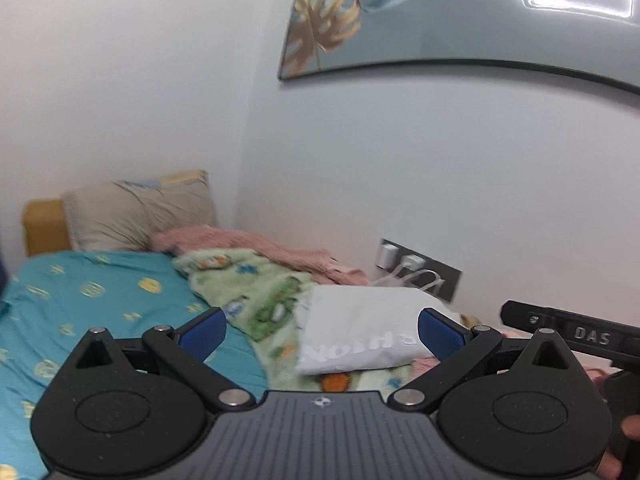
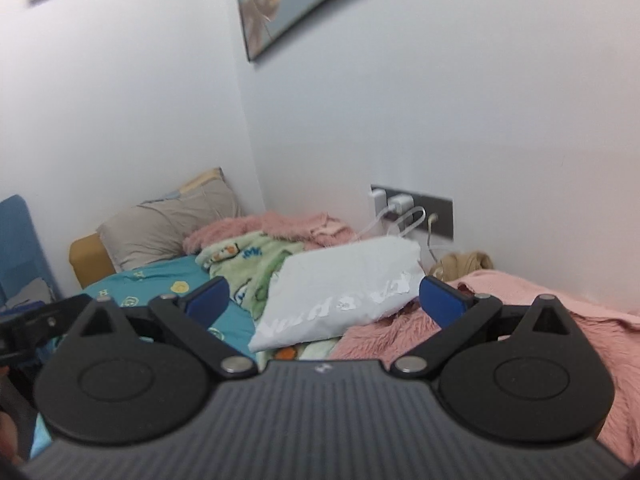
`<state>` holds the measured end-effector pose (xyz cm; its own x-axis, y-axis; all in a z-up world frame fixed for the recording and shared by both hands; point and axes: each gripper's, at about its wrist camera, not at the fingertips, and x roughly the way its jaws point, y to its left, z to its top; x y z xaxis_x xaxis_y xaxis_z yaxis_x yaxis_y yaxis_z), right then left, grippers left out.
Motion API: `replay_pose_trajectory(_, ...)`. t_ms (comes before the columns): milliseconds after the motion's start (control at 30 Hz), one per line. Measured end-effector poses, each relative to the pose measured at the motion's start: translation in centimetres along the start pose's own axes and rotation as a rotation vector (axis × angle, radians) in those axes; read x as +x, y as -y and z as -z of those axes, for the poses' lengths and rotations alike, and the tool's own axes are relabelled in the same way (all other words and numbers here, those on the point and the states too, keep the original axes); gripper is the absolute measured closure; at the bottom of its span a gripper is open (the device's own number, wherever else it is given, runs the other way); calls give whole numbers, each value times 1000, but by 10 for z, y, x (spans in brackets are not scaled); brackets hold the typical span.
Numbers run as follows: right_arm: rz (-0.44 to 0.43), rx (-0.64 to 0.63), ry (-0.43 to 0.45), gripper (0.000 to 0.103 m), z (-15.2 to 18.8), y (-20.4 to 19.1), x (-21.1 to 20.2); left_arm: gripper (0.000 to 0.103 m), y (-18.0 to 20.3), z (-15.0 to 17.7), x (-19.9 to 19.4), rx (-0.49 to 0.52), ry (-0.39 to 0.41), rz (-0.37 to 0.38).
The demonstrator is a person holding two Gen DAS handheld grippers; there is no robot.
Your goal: Fold clothes
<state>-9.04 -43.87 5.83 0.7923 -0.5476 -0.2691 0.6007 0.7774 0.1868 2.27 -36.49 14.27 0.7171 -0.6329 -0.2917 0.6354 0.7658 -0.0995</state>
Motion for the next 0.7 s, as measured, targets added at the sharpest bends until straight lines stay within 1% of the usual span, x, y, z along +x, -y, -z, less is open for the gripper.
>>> replay_pose_trajectory(100,-3,-27,48,0,5,-9,-18,0,2,3,-25,20,23,-27)
replay_pose_trajectory(200,6,-57,71,0,11,-15,-25,0,4,5,-35,35,39,-40)
replay_pose_trajectory(367,25,-103,103,0,22,-21,-29,0,2,15,-35,31,45,-59)
replay_pose_trajectory(533,32,-123,111,0,29,-24,-26,0,-2,26,-35,20,36,-56)
replay_pose_trajectory(633,42,-145,124,0,35,-29,-26,0,-2,30,-35,34,46,-62)
replay_pose_trajectory(700,44,-152,135,0,40,-32,-27,0,-3,34,-37,31,59,-52)
